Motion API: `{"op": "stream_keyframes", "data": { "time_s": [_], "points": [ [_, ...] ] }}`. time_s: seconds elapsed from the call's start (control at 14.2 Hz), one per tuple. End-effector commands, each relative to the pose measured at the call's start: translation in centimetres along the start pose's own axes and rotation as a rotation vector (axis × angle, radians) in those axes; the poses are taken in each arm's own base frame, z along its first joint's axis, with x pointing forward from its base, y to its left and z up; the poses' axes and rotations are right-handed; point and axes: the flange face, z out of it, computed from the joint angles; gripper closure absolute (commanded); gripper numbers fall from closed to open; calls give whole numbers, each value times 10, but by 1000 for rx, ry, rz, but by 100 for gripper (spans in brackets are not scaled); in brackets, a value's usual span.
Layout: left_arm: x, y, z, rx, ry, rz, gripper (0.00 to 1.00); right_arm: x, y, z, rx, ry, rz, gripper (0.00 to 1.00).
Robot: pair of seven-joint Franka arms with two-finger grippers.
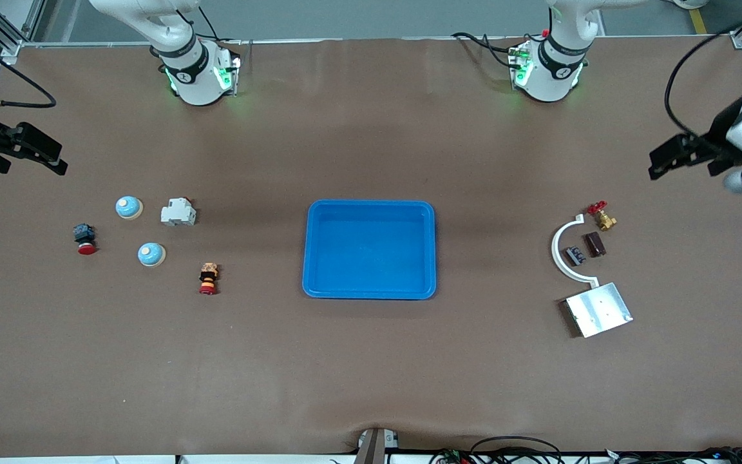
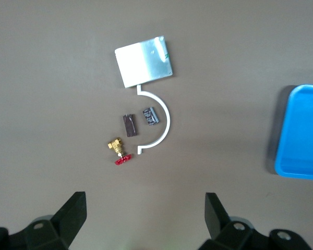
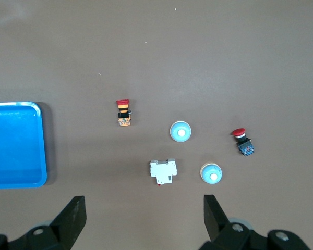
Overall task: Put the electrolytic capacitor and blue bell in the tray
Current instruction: 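Move the right gripper to a blue bell and the left gripper to a capacitor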
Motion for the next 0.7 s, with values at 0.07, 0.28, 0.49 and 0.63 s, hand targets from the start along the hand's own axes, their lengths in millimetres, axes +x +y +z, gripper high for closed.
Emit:
{"op": "stream_keyframes", "data": {
  "time_s": [0.07,0.28,0.49,0.63],
  "points": [
    [29,-18,48,-4,-65,-32,0,-6,1,2,-2,-9,5,0],
    [33,-18,101,59,-52,-17,0,-15,6,31,-13,-61,14,0],
    [29,-18,155,72,-33,-16,0,-29,12,97,-16,-86,2,0],
    [29,-19,181,68,-5,-16,0,-37,14,153,-17,-97,-9,0]
  ]
}}
